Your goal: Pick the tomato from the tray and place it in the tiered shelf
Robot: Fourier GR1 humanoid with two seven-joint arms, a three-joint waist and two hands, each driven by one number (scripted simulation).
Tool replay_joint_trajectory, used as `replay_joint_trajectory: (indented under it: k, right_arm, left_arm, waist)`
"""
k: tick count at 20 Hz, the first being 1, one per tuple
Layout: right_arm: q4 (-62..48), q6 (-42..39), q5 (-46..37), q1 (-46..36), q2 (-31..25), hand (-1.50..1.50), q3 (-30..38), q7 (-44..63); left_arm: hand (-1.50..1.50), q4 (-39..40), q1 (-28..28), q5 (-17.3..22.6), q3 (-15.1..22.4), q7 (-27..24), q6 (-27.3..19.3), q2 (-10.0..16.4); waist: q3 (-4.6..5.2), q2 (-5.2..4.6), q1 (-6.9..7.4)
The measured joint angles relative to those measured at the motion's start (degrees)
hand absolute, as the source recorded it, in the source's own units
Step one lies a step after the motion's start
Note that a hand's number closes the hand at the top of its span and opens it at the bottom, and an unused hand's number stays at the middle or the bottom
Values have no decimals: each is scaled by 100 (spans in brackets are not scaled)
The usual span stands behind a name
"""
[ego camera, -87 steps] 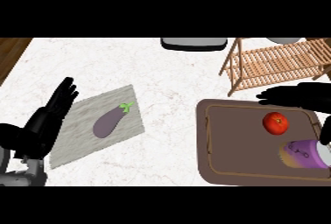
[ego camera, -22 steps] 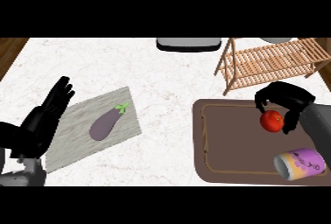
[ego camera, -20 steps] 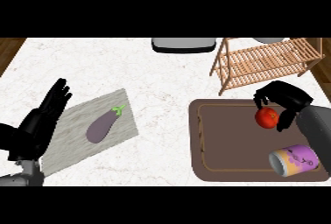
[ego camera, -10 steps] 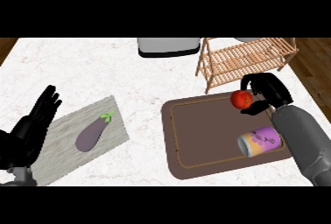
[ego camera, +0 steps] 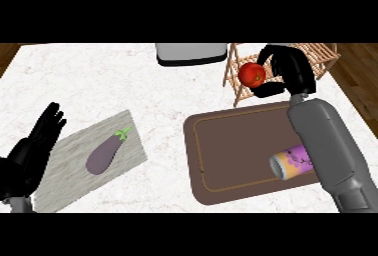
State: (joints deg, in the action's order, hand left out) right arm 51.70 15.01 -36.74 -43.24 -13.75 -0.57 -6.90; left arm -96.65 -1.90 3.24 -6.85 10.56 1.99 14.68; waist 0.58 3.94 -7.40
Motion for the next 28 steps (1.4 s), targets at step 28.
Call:
replay_joint_trajectory:
  k: [28]
  right_arm:
    - [3989, -1590, -271, -445, -859, 150, 82, 3776]
  left_arm:
    - [0, -130, 533, -138, 366, 73, 109, -176]
  waist:
    - [-17, -399, 652]
